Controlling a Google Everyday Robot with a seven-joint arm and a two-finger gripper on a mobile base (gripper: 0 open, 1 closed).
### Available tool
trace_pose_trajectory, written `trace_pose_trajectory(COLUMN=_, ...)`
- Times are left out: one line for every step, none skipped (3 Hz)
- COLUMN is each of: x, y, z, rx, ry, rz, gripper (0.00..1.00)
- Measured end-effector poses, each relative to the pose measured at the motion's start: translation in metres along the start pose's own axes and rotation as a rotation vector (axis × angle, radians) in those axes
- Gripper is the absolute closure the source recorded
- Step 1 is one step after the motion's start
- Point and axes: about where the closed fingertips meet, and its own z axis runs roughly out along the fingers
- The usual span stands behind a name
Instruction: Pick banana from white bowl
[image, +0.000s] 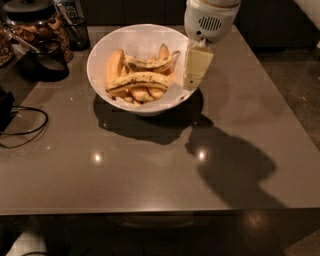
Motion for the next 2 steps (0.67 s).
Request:
trace_pose_trajectory(x=-0.0068, y=-0.0047, z=0.0032, rx=-0.005, ry=0.003, rz=0.001, gripper=0.37)
trace_pose_trajectory(x=-0.0137, y=-0.0085, z=0.0052, rx=-0.009, ry=0.007, rz=-0.005, gripper=0.3)
